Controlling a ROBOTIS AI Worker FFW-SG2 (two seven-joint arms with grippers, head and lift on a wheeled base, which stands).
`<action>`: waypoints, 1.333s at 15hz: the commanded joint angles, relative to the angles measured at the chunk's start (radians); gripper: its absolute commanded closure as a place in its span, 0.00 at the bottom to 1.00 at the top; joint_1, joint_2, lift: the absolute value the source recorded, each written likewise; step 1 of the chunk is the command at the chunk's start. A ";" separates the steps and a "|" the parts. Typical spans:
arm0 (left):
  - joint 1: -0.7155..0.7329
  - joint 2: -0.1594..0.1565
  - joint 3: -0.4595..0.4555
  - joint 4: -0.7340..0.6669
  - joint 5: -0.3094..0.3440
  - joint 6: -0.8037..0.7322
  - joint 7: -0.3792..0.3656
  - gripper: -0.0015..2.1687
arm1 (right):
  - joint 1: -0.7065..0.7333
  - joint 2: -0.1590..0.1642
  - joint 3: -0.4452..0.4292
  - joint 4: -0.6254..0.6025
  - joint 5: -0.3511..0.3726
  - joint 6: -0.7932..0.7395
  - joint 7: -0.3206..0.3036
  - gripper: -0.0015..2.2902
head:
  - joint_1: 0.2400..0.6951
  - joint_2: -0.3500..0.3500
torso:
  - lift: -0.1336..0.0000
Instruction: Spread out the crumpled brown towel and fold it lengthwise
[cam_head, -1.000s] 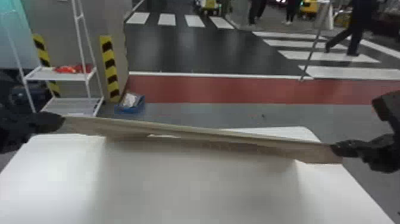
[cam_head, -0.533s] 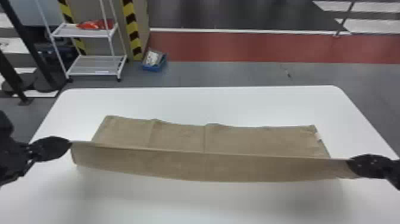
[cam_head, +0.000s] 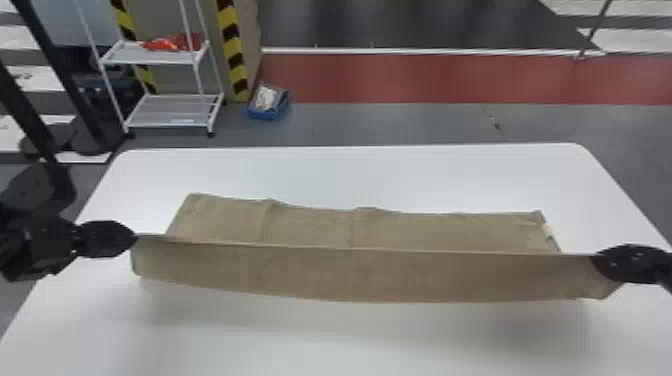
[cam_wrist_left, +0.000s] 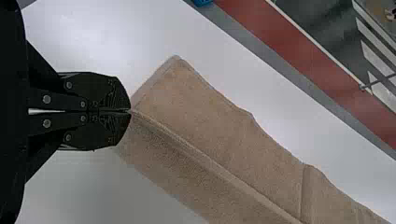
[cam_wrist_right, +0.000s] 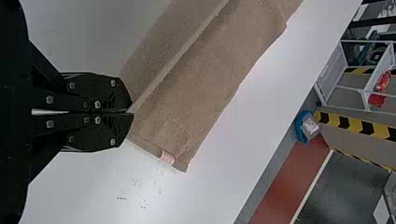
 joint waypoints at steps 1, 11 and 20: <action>-0.111 -0.001 -0.099 0.073 -0.055 0.047 0.000 0.73 | -0.065 -0.008 0.030 0.050 0.039 0.010 0.003 0.99 | 1.00 0.48 | 0.07; -0.433 -0.046 -0.337 0.445 -0.206 0.077 0.017 0.73 | -0.246 -0.011 0.139 0.256 0.185 0.056 0.003 0.99 | 1.00 0.41 | 0.07; -0.610 -0.069 -0.419 0.667 -0.263 0.071 0.034 0.73 | -0.404 0.015 0.194 0.404 0.280 0.065 0.003 0.99 | 1.00 0.41 | 0.07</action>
